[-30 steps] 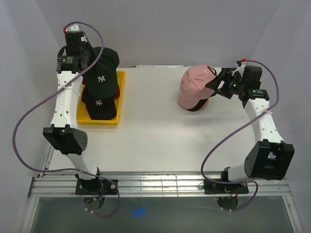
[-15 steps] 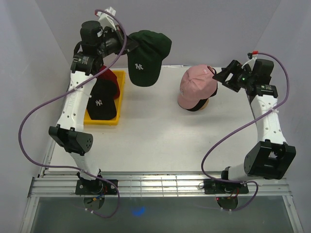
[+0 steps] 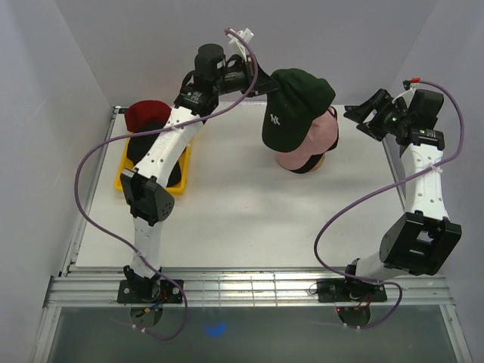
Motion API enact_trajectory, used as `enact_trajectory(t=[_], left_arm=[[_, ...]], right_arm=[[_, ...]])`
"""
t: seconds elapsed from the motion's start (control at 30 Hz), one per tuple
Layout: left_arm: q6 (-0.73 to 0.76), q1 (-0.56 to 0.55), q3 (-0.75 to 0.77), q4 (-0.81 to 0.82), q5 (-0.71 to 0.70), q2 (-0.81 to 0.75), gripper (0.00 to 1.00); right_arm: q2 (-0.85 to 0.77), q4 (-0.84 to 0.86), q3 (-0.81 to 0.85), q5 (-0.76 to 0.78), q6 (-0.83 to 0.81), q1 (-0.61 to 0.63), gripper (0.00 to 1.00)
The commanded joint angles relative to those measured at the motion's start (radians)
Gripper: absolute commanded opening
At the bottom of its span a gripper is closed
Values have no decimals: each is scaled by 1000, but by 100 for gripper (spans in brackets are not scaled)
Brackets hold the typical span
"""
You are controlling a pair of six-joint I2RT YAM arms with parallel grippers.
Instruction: Stack the hats
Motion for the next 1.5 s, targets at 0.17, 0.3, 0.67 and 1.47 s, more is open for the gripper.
enact_trajectory(t=[0.17,0.3,0.67,1.47], left_arm=[[10,-78,-4,188,69,68,0],[16,-98,-27,224,77,87,0],[102,-107,-168,173,75,85,0],[201,-121,-157,44,-92,131,0]], right_arm=[[20,22,31,-54,26,-15,77],[40,20,24,-50,27,-17,77],[49,34,-22,-45,24,-21,77],[154,-36,160,41,-36,-5,75]])
